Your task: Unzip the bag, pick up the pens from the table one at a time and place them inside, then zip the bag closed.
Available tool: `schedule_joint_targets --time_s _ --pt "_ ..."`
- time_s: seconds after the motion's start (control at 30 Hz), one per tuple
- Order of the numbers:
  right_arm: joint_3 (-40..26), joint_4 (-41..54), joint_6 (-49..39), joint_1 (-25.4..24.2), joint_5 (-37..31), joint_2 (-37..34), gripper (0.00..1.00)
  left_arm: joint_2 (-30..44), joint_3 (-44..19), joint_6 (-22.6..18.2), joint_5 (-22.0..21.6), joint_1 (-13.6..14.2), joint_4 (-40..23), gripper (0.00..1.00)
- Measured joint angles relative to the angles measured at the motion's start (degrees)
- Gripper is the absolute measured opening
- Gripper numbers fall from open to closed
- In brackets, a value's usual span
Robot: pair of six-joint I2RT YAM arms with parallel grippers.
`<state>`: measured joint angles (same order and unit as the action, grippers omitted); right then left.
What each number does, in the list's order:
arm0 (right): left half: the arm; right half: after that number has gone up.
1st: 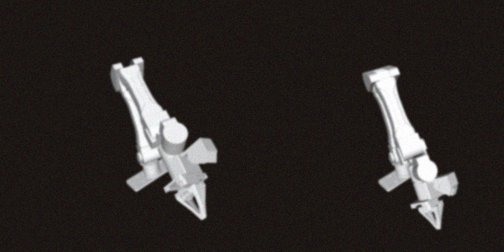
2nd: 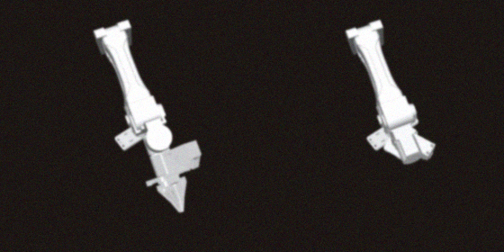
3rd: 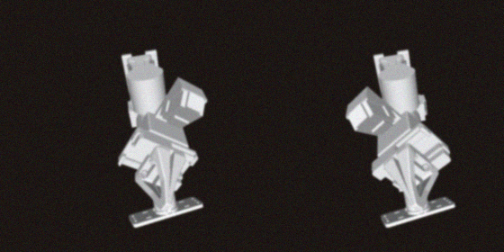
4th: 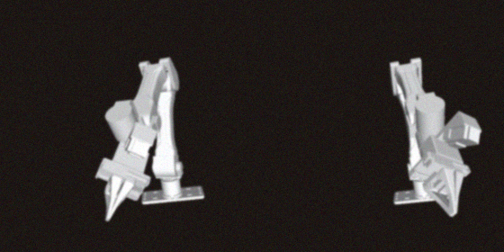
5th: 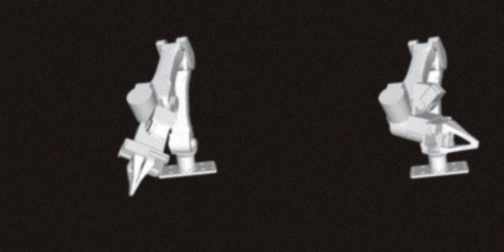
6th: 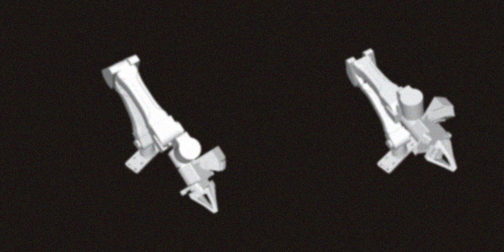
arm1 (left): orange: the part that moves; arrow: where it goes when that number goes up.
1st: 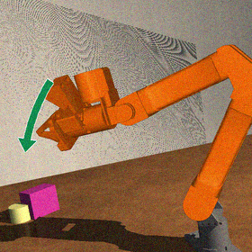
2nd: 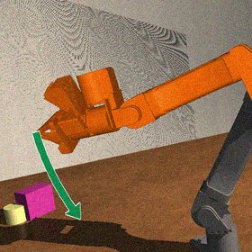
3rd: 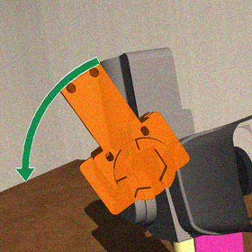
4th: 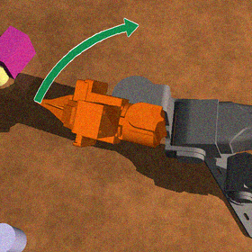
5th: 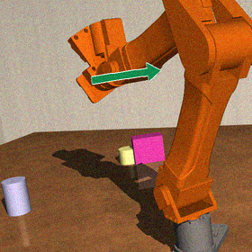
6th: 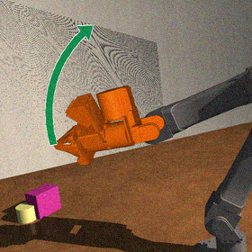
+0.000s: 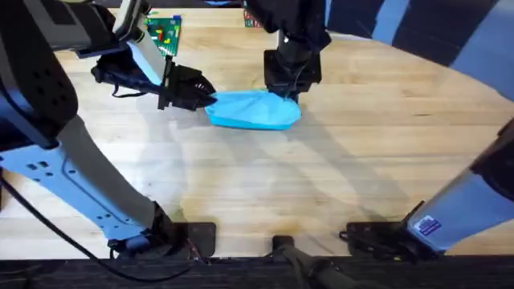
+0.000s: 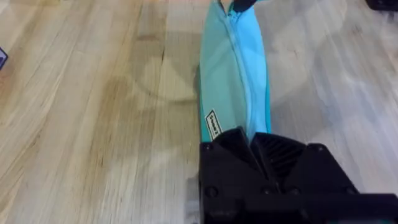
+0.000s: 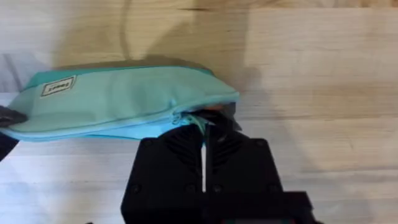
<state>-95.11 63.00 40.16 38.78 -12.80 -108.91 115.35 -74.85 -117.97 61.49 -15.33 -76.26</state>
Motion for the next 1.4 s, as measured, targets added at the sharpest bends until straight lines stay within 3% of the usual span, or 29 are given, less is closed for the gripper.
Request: schedule_joint_targets --time_s 0.93,1.23,1.4 --pt "-0.22 5.05 -3.68 -8.46 3.91 0.01 0.031 0.00 0.00 0.00 0.38 0.68 -0.23 0.042" --pt "-0.22 7.33 -5.32 -15.82 -4.46 0.05 0.031 0.00 0.00 0.02 -1.11 -0.19 -0.03 0.042" --pt "-0.22 7.39 -5.53 -16.96 -6.05 0.21 0.031 0.00 0.00 0.02 -1.29 -0.39 -0.03 0.042"
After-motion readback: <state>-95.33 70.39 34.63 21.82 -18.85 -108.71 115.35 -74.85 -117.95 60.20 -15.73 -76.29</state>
